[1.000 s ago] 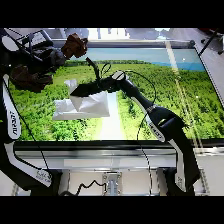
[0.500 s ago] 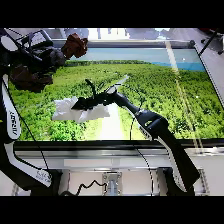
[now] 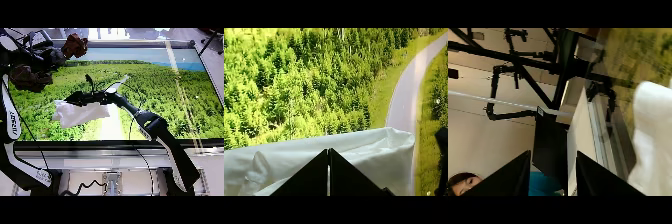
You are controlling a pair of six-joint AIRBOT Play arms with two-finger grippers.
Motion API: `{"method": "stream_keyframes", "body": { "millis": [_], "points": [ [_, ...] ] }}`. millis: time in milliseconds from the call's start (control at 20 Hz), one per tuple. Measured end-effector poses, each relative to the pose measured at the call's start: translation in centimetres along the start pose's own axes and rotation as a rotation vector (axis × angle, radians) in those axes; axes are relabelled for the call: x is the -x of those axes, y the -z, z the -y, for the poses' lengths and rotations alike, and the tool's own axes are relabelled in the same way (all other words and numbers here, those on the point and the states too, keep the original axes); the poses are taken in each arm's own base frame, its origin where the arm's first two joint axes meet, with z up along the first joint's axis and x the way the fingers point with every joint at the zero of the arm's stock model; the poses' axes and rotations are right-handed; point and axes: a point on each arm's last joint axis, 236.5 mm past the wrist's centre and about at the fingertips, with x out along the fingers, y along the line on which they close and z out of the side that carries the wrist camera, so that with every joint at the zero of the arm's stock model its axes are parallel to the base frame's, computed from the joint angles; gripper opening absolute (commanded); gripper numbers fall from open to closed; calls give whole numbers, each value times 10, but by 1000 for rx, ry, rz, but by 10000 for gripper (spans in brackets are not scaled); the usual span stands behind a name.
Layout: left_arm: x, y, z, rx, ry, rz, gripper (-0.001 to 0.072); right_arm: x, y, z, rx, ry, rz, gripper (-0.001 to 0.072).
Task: Fold the shirts.
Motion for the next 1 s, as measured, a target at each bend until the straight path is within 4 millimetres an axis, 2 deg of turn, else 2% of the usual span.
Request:
{"method": "stream_keyframes", "body": {
  "millis": [100, 200, 300, 450, 550, 650, 800, 1000],
  "points": [
    [0, 1, 2, 1, 8, -2, 18, 21, -17, -11, 86, 53, 0, 347],
    [0, 1, 6, 2, 24, -6, 18, 51, -27, -7, 147, 176, -34, 348],
    [0, 4, 10, 3, 41, -17, 18, 90, -33, 14, 151, 330, -77, 385],
    [0, 10, 14, 0, 54, -41, 18, 157, -32, 55, 51, 519, -114, 384],
    [-1, 13, 15, -1, 61, -54, 18, 197, -20, 80, -31, 613, -149, 387],
    [-3, 16, 15, -3, 61, -66, 18, 227, -10, 93, -94, 670, -177, 412],
    [-4, 18, 16, -8, 66, -73, 18, 249, -3, 104, -144, 718, -191, 426],
    [-4, 20, 17, -10, 68, -81, 18, 251, 12, 121, -209, 726, -220, 433]
  ]
}}
